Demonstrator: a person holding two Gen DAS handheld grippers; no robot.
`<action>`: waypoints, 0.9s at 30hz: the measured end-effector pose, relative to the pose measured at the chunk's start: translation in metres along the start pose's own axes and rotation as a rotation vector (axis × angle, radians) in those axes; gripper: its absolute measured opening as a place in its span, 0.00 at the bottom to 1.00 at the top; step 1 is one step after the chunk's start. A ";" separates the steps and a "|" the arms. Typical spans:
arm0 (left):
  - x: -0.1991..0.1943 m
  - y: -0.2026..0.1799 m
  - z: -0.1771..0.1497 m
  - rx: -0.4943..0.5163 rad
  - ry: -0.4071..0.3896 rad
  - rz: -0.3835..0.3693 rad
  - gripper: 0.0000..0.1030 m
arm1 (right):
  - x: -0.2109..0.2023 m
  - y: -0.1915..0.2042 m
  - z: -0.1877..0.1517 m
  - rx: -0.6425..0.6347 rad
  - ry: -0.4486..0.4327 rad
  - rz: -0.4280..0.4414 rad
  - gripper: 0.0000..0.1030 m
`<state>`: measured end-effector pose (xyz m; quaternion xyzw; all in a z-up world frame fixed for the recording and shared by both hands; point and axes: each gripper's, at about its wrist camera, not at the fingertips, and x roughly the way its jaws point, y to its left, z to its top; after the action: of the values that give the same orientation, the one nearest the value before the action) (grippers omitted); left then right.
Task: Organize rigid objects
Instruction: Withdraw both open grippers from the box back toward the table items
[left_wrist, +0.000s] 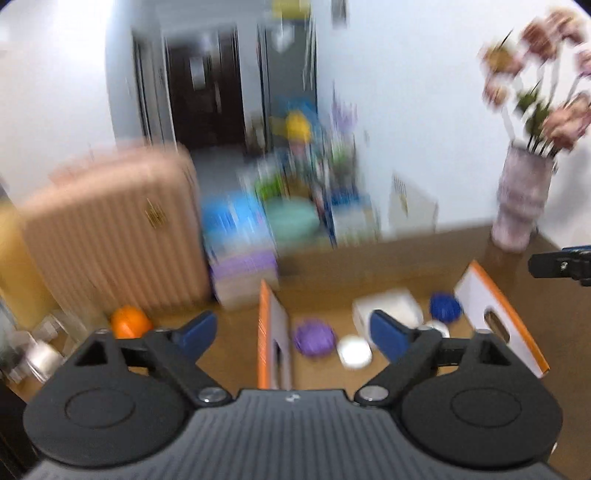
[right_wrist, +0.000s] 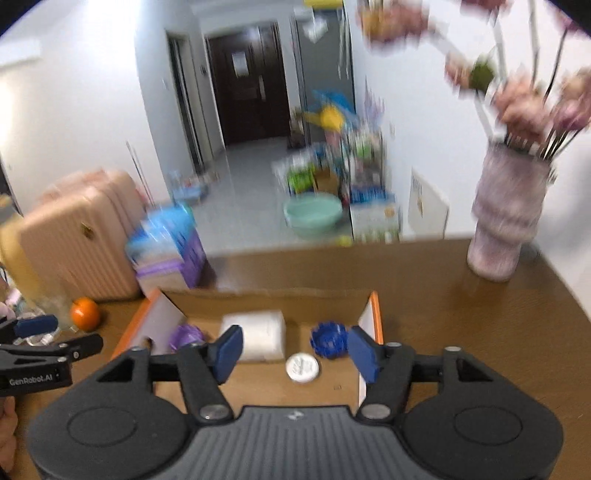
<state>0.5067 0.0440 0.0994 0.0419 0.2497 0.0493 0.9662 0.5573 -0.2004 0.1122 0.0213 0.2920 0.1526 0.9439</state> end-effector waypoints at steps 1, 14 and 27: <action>-0.015 0.000 -0.004 0.009 -0.061 0.012 0.97 | -0.017 0.006 -0.004 -0.028 -0.061 -0.003 0.72; -0.140 -0.002 -0.057 -0.032 -0.374 -0.001 1.00 | -0.135 0.029 -0.080 -0.111 -0.480 -0.008 0.84; -0.205 0.001 -0.117 -0.076 -0.433 -0.025 1.00 | -0.197 0.035 -0.158 -0.101 -0.534 -0.005 0.89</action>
<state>0.2712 0.0282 0.0951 0.0122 0.0346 0.0367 0.9986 0.3055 -0.2339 0.0931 0.0130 0.0250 0.1533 0.9878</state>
